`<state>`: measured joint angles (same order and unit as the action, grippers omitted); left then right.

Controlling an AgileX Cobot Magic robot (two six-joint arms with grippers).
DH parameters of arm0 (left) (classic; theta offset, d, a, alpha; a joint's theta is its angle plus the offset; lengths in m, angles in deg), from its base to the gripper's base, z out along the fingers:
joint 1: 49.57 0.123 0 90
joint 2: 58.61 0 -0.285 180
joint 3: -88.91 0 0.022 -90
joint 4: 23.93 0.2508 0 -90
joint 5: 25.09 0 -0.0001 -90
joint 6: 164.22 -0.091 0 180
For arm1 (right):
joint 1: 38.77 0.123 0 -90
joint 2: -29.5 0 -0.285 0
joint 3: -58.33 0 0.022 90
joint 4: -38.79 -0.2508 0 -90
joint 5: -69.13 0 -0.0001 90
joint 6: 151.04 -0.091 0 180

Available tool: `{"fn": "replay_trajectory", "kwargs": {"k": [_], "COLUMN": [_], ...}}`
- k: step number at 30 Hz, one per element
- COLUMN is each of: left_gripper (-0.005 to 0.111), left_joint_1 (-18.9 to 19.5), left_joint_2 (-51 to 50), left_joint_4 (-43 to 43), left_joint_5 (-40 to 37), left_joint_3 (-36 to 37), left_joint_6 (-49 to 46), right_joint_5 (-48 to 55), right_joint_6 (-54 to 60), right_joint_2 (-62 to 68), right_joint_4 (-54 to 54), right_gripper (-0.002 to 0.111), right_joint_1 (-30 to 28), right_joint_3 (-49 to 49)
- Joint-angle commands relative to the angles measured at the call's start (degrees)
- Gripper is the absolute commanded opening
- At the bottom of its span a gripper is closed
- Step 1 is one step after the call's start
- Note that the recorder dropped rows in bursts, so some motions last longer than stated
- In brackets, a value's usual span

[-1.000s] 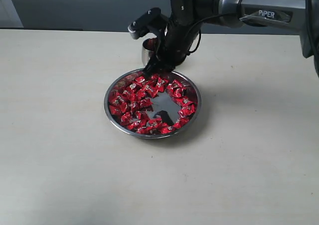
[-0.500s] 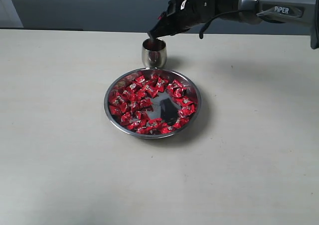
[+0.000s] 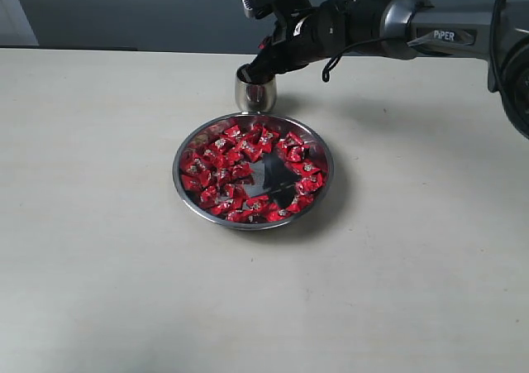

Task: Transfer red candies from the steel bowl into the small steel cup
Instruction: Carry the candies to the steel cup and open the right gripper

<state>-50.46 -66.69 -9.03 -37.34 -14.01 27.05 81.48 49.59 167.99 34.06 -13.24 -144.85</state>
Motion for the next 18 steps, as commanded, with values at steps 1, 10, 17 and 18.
{"fn": "replay_trajectory", "kwargs": {"k": [1, 10, 17, 18], "left_gripper": [0.000, 0.000, 0.000, 0.000], "left_joint_1": [-0.37, -0.37, -0.37, -0.37], "left_joint_2": [0.30, 0.30, 0.30, 0.30], "left_joint_4": [-0.23, -0.23, -0.23, -0.23], "left_joint_5": [0.33, 0.33, 0.33, 0.33], "left_joint_3": [0.14, 0.14, 0.14, 0.14], "left_joint_6": [0.21, 0.21, 0.21, 0.21], "right_joint_5": [-0.93, 0.34, -1.21, -1.21], "right_joint_6": [0.58, 0.58, 0.58, 0.58], "right_joint_2": [-0.16, -0.16, -0.16, -0.16], "right_joint_4": [-0.23, -0.23, -0.23, -0.23], "right_gripper": [0.000, 0.025, 0.037, 0.037], "right_joint_1": [-0.22, -0.22, -0.22, -0.22], "right_joint_3": [-0.04, -0.04, -0.04, -0.04]}}
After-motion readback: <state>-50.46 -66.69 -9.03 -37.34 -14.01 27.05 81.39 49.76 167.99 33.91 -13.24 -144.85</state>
